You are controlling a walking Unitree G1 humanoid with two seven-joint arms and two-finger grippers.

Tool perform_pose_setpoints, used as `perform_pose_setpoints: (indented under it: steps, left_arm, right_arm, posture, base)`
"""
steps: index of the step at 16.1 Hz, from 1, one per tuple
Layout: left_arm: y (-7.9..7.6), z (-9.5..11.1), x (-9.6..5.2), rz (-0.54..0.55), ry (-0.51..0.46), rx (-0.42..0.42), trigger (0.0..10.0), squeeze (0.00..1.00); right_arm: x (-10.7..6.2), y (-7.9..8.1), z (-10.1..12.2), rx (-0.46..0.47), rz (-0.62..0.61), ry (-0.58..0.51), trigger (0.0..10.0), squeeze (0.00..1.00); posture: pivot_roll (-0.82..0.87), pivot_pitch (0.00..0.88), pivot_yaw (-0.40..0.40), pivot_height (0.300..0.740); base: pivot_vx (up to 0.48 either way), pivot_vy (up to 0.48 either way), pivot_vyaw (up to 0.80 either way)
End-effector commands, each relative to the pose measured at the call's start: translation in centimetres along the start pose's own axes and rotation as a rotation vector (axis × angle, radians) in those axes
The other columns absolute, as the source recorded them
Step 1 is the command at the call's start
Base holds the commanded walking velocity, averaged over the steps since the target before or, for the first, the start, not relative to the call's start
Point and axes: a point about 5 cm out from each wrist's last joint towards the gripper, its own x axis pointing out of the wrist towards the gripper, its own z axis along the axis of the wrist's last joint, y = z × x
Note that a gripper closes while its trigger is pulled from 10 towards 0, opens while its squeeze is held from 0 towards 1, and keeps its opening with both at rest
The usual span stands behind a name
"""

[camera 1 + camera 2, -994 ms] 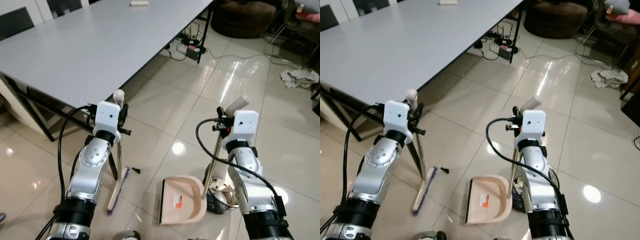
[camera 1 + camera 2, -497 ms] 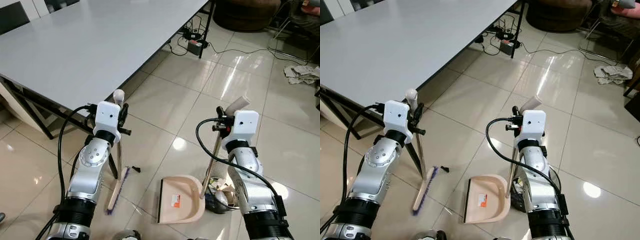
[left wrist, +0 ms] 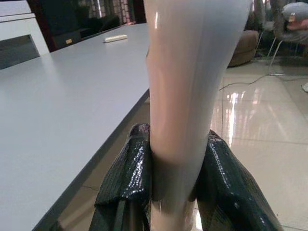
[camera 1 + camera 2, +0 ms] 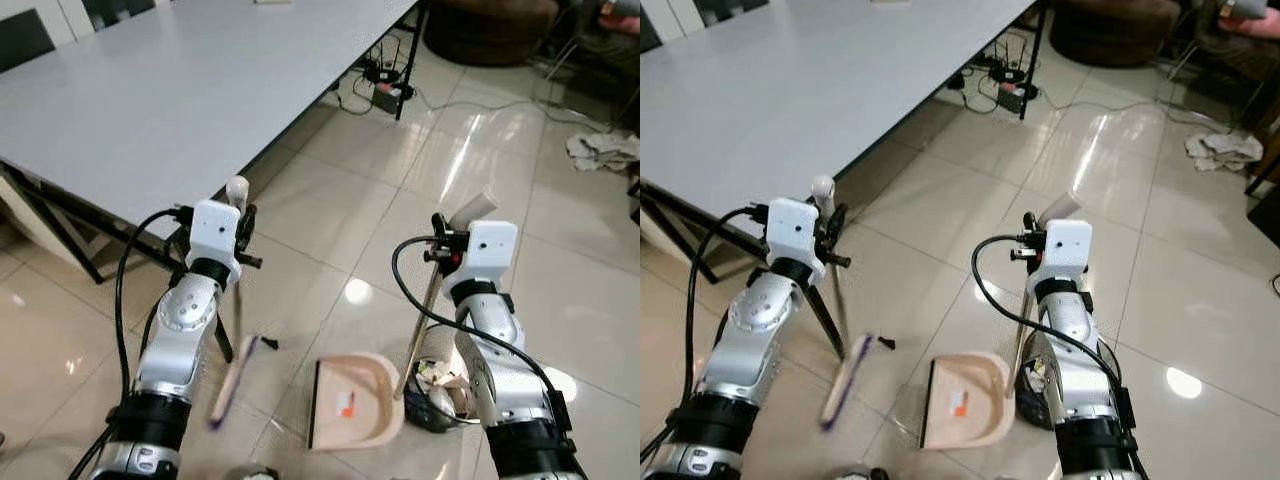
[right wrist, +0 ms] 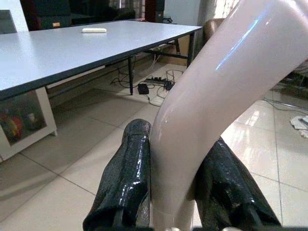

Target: Sweep floor

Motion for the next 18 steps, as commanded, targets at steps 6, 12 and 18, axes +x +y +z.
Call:
perform_pose_setpoints:
  steps: [6,12,18]
  left_arm:
    - [0.42,0.63,0.06,0.007,-0.029,-0.003,10.0,0.00]
    - [0.40,0.68,0.17,-0.001,-0.032,-0.004,10.0,0.00]
    - [0.57,0.74,0.26,0.002,-0.033,-0.001,10.0,0.00]
  right_arm:
    - [0.42,0.25,0.68,0.002,0.020,-0.036,10.0,0.00]
    - [0.49,0.09,0.54,0.010,0.005,-0.029,10.0,0.00]
    - [0.61,0.20,0.55,0.011,0.008,-0.034,10.0,0.00]
  posture:
    - [0.04,0.059,-0.004,0.740]
    - [0.04,0.060,0.002,0.740]
    - [0.05,0.062,0.005,0.740]
  base:
    - [0.311,0.000,0.00]
    - [0.357,0.000,-0.09]
    - [0.363,0.000,0.00]
